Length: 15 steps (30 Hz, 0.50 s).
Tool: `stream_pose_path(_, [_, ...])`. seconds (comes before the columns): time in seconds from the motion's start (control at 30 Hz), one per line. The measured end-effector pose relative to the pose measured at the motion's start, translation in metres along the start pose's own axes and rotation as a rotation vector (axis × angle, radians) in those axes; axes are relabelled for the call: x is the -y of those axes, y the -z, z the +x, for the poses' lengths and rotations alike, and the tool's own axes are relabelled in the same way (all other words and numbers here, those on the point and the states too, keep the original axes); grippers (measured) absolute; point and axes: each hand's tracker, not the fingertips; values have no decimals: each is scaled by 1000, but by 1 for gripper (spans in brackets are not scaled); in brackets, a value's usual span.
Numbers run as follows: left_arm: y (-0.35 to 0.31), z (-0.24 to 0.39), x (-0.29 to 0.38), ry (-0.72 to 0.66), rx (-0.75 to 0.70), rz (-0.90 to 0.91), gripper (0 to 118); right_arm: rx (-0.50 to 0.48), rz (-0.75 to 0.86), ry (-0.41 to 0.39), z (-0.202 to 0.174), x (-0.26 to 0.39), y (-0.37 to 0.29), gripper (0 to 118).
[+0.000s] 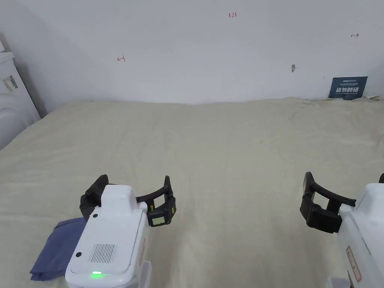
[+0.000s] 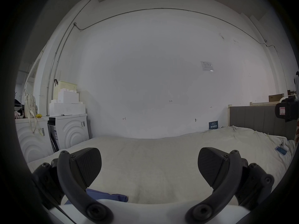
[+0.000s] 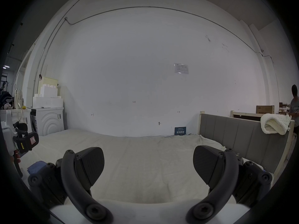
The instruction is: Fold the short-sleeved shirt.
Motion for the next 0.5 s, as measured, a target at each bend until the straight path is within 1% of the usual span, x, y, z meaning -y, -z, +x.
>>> stream_pose_path(0.5, [-2,-2,0,-6,-10,3,118,2,7,-7,0,1,0,111])
